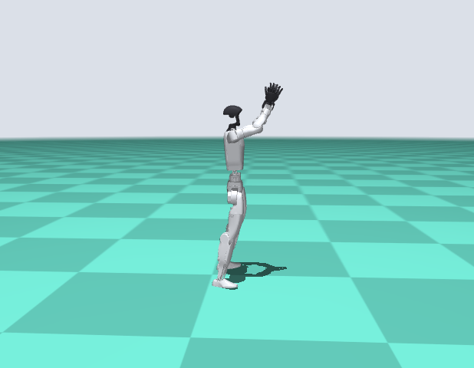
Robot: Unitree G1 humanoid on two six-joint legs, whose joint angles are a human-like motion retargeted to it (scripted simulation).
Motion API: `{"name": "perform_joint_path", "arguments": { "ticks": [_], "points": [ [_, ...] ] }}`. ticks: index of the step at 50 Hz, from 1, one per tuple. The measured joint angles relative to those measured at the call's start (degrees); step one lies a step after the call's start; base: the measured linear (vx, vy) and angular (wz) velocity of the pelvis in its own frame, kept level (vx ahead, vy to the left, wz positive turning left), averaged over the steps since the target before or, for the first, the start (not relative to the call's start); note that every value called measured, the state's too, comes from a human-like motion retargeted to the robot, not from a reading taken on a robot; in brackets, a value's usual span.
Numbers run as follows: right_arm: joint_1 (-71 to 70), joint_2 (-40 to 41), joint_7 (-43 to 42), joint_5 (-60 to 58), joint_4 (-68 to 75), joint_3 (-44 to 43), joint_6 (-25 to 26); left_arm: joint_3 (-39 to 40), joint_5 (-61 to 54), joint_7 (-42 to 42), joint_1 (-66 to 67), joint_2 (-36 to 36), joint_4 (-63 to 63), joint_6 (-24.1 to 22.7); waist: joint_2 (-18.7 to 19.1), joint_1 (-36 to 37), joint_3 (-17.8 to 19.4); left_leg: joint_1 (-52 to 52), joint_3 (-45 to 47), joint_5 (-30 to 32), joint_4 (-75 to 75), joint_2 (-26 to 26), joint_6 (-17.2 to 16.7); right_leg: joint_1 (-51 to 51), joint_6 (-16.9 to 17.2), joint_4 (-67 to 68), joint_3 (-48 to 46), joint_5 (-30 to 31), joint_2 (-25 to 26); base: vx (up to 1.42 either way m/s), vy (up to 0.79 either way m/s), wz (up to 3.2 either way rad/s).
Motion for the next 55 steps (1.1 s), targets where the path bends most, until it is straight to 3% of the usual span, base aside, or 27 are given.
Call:
{"name": "perform_joint_path", "arguments": {
  "ticks": [5,10,16,25,30,35,38,42,47,55],
  "points": [
    [-8.1,-1.7,-1.8,-1.2,0.5,1.8,0.6,-1.0,0.1,1.4,-7.3,1.2,-0.6,0.0,-0.2,-0.2,0.6,-0.6,-0.2,0.1,0.0,0.1,-0.3,-0.4,-0.1,-0.1,-0.3,-0.1,0.1,0.0,0.0,0.0],
    [-5.6,-0.9,-1.0,0.6,2.8,1.7,0.5,0.1,-1.6,0.9,-4.2,-0.3,1.0,0.2,-0.4,0.1,3.0,-0.9,-0.7,0.2,0.5,0.3,-0.1,-0.3,-0.3,0.3,-0.5,0.0,0.1,-0.03,0.0,0.02],
    [12.7,5.7,2.4,2.5,6.1,-2.0,1.1,3.8,-4.2,-4.0,14.7,-4.0,4.6,0.4,-0.5,-0.2,6.8,-1.4,-0.9,0.7,0.9,0.2,0.3,-0.9,-0.2,0.9,-0.2,0.5,-0.1,-0.11,0.0,0.0],
    [45.8,17.0,2.6,12.0,27.8,-1.8,6.2,10.1,-15.4,-4.9,44.0,-23.6,32.6,6.6,-0.3,1.7,20.4,-5.1,-1.2,2.5,-0.1,-0.4,1.2,-5.3,-1.2,1.2,0.4,2.1,-0.3,-0.15,0.01,0.01],
    [60.4,23.7,4.3,8.0,37.8,-3.5,6.2,19.4,-11.1,-6.5,59.6,-29.8,40.0,7.3,-0.5,-0.1,25.0,-6.7,-1.2,3.6,-2.2,-0.8,1.3,-7.7,-2.2,0.9,0.7,2.8,-0.2,-0.06,0.01,0.02],
    [69.9,27.0,6.2,3.0,39.0,-3.7,5.4,21.3,-3.5,-8.7,69.3,-31.0,40.9,7.5,-1.2,-3.3,22.7,-6.7,-0.8,3.8,-3.2,-1.0,0.5,-8.4,-2.0,0.9,0.8,2.4,-0.2,0.03,0.0,-0.02],
    [67.9,27.7,5.9,5.2,38.5,-4.7,5.4,22.9,-7.2,-7.3,67.3,-29.9,39.6,6.7,-2.3,-4.5,20.0,-6.0,-0.5,3.2,-2.8,-1.0,0.6,-7.6,-2.0,0.9,1.0,1.8,-0.3,0.1,-0.01,-0.09],
    [59.7,25.6,5.8,5.3,37.3,-7.6,6.2,21.5,-6.7,-7.8,60.5,-27.3,36.5,7.3,-1.8,-4.6,13.4,-4.2,-0.1,1.9,-1.2,-0.6,0.7,-5.4,-2.0,1.2,1.0,0.8,-0.3,0.13,-0.01,-0.09],
    [41.9,19.2,4.3,8.6,31.0,-5.4,7.3,14.2,-10.7,-7.1,45.0,-20.7,27.7,8.1,-1.3,-3.1,7.6,-1.3,0.4,0.1,0.5,-0.2,1.4,-2.1,-1.8,1.3,1.1,-0.2,-0.4,0.15,0.0,-0.1],
    [12.9,5.1,0.4,5.4,9.0,1.3,2.9,3.2,-9.2,-1.4,15.6,-5.2,7.0,2.3,0.0,-0.4,2.2,1.3,1.0,-0.9,0.6,-0.1,0.6,0.4,-0.2,1.0,0.9,-0.6,-0.5,0.13,0.01,-0.04]
  ]
}}
